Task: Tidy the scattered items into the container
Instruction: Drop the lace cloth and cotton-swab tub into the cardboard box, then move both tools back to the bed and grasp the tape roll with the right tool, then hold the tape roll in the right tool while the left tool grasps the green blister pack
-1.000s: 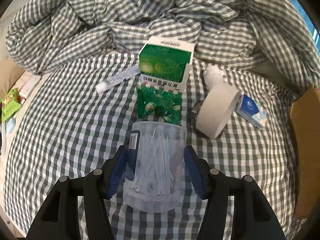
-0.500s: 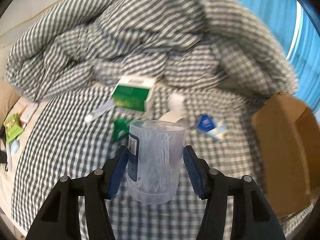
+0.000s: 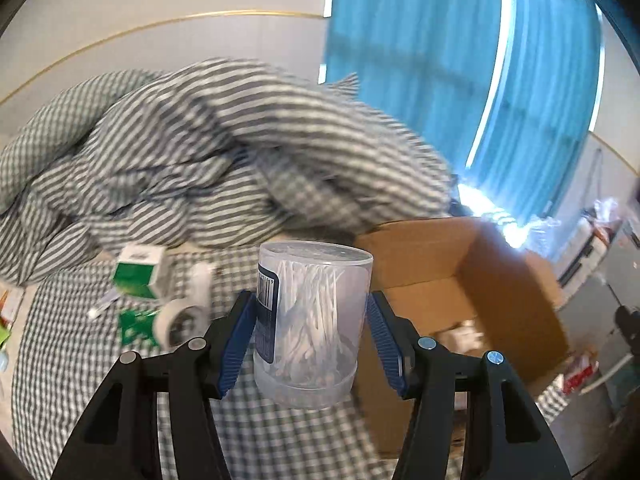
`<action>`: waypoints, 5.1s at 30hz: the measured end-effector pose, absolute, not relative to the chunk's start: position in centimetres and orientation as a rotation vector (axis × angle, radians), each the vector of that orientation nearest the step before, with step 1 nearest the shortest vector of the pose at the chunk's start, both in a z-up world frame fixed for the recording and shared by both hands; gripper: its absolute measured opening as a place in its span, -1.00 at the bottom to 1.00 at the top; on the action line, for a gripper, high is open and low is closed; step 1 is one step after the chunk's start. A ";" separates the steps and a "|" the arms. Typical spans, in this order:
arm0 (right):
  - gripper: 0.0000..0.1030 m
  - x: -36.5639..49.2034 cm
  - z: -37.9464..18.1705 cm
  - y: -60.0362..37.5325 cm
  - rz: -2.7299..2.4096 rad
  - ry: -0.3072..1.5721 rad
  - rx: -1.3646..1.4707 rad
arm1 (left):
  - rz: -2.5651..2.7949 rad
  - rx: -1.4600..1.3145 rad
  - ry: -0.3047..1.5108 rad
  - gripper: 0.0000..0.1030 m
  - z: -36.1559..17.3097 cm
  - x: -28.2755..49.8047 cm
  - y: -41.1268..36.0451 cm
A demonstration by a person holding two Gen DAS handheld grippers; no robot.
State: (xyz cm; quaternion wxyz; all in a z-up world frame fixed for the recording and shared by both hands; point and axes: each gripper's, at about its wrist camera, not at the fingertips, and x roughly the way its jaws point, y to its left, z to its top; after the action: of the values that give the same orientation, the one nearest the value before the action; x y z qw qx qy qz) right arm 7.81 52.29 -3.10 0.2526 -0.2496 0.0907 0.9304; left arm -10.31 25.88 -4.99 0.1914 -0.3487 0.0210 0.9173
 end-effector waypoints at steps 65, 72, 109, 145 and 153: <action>0.96 1.4 0.7 32.1 2.931 0.044 -0.708 | 2.894 -0.896 0.033 1.00 -0.8 -7.7 6.7; 0.96 -1.4 -0.6 27.0 3.020 0.006 -0.777 | 2.985 -0.945 -0.009 1.00 -1.5 -8.0 0.0; 0.16 -22.4 -22.5 15.8 3.023 0.070 -1.472 | 2.905 -1.317 -0.064 1.00 -17.8 -19.0 -8.1; -0.93 -21.0 -17.8 20.3 3.078 -0.022 -1.332 | 2.637 -1.455 -0.123 0.79 -26.4 -28.7 3.0; -0.93 -20.8 -17.5 21.3 3.074 -0.010 -1.308 | 2.599 -1.514 -0.114 -0.19 -27.9 -29.2 4.1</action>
State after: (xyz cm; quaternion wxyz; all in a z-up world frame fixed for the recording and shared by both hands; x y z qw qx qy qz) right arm -20.84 21.26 -17.52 -0.0993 -0.3897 -0.0030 0.9156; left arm -29.25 4.08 -27.92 0.0657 -0.5018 -0.0379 0.8617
